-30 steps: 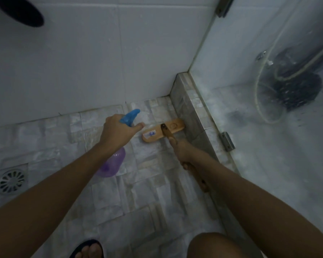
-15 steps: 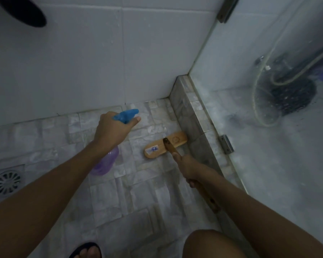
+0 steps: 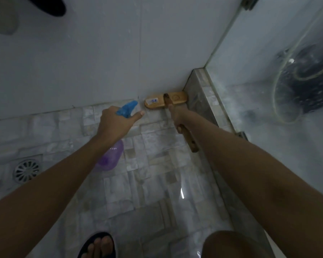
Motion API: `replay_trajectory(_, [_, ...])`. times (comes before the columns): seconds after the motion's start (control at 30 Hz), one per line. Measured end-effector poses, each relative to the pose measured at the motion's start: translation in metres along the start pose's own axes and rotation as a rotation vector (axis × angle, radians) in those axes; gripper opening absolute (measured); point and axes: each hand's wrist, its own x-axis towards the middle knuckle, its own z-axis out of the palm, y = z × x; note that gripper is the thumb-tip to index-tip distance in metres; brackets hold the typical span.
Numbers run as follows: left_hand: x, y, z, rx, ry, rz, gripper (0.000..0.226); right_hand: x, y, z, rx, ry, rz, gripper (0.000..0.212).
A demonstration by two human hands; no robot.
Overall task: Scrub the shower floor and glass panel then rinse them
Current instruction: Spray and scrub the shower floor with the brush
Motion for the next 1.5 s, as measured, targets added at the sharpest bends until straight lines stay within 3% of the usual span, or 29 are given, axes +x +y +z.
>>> replay_trajectory(0.07, [-0.002,-0.002,-0.006,0.012,0.003,0.006,0.062,-0.016,0.031,0.016,0.108,-0.046,0.039,0.081])
replay_trajectory(0.13, [-0.003,-0.009,-0.018,0.01,0.031,-0.022,0.058,-0.032,0.063,0.038,0.178,-0.029,0.071,0.046])
replay_trajectory(0.23, [-0.011,-0.025,-0.045,0.04,0.092,-0.061,0.068,-0.059,0.074,0.057,0.188,-0.065,0.078,0.064])
replay_trajectory(0.3, [-0.018,-0.035,-0.06,0.076,0.116,-0.059,0.067,-0.06,0.05,0.058,0.159,-0.065,0.086,0.065])
replay_trajectory(0.4, [-0.027,-0.055,-0.084,0.071,0.188,-0.076,0.057,-0.046,-0.02,0.063,0.061,-0.058,-0.063,0.058])
replay_trajectory(0.5, [-0.04,-0.08,-0.119,0.043,0.249,-0.196,0.067,-0.037,-0.103,0.083,0.032,-0.094,-0.233,0.049])
replay_trajectory(0.6, [-0.057,-0.099,-0.149,-0.077,0.333,-0.337,0.069,-0.052,-0.155,0.111,-0.024,-0.181,-0.269,0.053])
replay_trajectory(0.67, [-0.069,-0.112,-0.166,-0.081,0.407,-0.363,0.07,-0.067,-0.16,0.132,-0.144,-0.24,-0.291,0.063])
replay_trajectory(0.77, [-0.086,-0.133,-0.191,-0.063,0.506,-0.381,0.048,-0.078,-0.127,0.144,-0.267,-0.289,-0.302,0.075])
replay_trajectory(0.87, [-0.104,-0.16,-0.225,-0.116,0.607,-0.403,0.057,-0.08,-0.102,0.141,-0.327,-0.304,-0.224,0.091])
replay_trajectory(1.03, [-0.126,-0.192,-0.255,-0.257,0.695,-0.477,0.073,-0.083,-0.163,0.16,-0.327,-0.265,-0.252,0.077])
replay_trajectory(1.17, [-0.131,-0.193,-0.262,-0.249,0.706,-0.509,0.064,-0.074,-0.27,0.204,-0.303,-0.229,-0.444,0.073])
replay_trajectory(1.3, [-0.128,-0.193,-0.268,-0.221,0.731,-0.502,0.065,-0.077,-0.334,0.233,-0.259,-0.287,-0.507,0.057])
replay_trajectory(1.4, [-0.125,-0.193,-0.268,-0.23,0.727,-0.479,0.07,-0.083,-0.315,0.23,-0.289,-0.289,-0.495,0.059])
replay_trajectory(1.5, [-0.127,-0.192,-0.264,-0.227,0.694,-0.467,0.066,-0.073,-0.25,0.208,-0.35,-0.288,-0.458,0.073])
